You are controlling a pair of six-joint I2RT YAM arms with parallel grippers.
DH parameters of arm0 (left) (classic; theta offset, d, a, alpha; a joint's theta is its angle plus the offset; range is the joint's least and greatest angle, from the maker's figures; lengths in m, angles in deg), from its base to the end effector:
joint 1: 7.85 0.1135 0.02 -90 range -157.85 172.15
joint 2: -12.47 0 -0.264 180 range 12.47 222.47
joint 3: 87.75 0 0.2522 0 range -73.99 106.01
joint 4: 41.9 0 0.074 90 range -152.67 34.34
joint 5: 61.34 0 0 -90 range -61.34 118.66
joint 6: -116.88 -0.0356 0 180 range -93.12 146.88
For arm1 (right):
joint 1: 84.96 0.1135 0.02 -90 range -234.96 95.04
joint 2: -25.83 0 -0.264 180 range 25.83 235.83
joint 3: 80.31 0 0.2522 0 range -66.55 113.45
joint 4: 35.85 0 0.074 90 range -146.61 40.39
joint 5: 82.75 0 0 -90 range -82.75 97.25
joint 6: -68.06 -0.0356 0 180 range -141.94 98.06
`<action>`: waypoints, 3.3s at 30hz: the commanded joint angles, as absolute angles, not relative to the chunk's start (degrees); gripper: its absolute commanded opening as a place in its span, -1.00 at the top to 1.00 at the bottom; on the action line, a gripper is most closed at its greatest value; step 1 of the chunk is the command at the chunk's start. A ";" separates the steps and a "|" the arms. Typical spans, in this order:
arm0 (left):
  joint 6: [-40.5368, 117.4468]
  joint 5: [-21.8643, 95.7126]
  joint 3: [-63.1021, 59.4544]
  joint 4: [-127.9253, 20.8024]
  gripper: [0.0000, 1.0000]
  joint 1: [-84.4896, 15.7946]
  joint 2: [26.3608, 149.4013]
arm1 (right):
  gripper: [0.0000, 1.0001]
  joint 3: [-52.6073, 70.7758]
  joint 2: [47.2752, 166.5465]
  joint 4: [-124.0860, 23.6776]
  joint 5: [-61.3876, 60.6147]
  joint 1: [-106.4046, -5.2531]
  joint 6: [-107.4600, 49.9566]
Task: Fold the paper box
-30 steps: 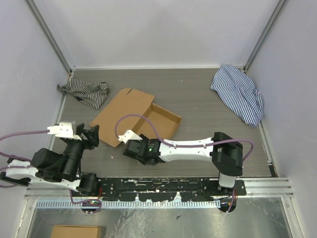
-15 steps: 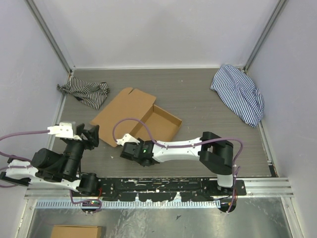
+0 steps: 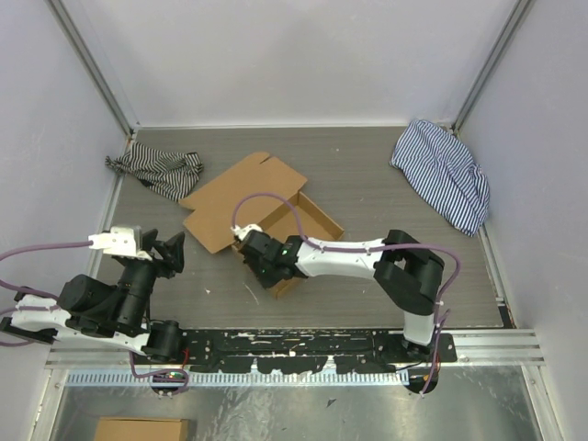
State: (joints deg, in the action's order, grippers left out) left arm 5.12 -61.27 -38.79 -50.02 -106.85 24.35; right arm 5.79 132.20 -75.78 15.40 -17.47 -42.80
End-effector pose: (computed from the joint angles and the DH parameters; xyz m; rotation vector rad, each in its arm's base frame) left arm 0.0308 -0.0329 0.3558 0.0256 1.5743 -0.2228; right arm 0.1522 0.3540 0.1846 -1.0025 2.4530 0.3559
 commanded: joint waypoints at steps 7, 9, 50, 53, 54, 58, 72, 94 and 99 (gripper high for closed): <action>5.83 -68.46 -39.29 -50.64 -0.28 -107.34 23.82 | 0.97 0.57 129.98 -57.39 -4.60 -22.22 -57.75; 5.79 -68.49 -39.27 -50.74 -0.28 -107.39 23.87 | 0.98 0.93 130.39 -56.87 -3.68 -22.19 -61.34; 10.32 -68.50 -38.14 -55.84 -0.30 -107.61 28.29 | -0.42 17.14 120.14 -96.12 41.88 -24.49 -86.79; 12.27 -68.37 -38.07 -55.81 -0.30 -107.60 30.48 | -0.41 9.46 111.40 -97.57 46.06 -27.06 -87.29; 13.24 -68.41 -37.88 -55.65 -0.29 -107.65 30.95 | -0.45 6.75 108.34 -97.34 47.23 -27.91 -86.72; 15.06 -65.75 -34.72 -54.68 -0.19 -107.60 33.91 | -0.91 0.74 99.42 -96.43 49.61 -30.96 -80.34; 51.28 -14.17 -8.52 -97.91 -0.36 -64.88 71.48 | -0.65 0.06 102.69 -92.07 37.47 -39.86 -64.26; 58.23 8.94 -29.67 -82.98 -0.35 -47.04 78.50 | -0.32 -12.15 111.56 -78.40 14.07 -45.16 -65.28; 57.18 6.13 -28.14 -81.99 -0.36 -47.04 85.73 | -0.14 -10.42 114.05 -79.26 15.30 -45.16 -64.68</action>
State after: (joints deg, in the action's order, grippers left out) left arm 57.60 8.41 -29.79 -84.81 -47.20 81.60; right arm -13.43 113.29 -80.53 14.96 -45.23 -65.64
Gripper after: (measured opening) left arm 0.678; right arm 0.592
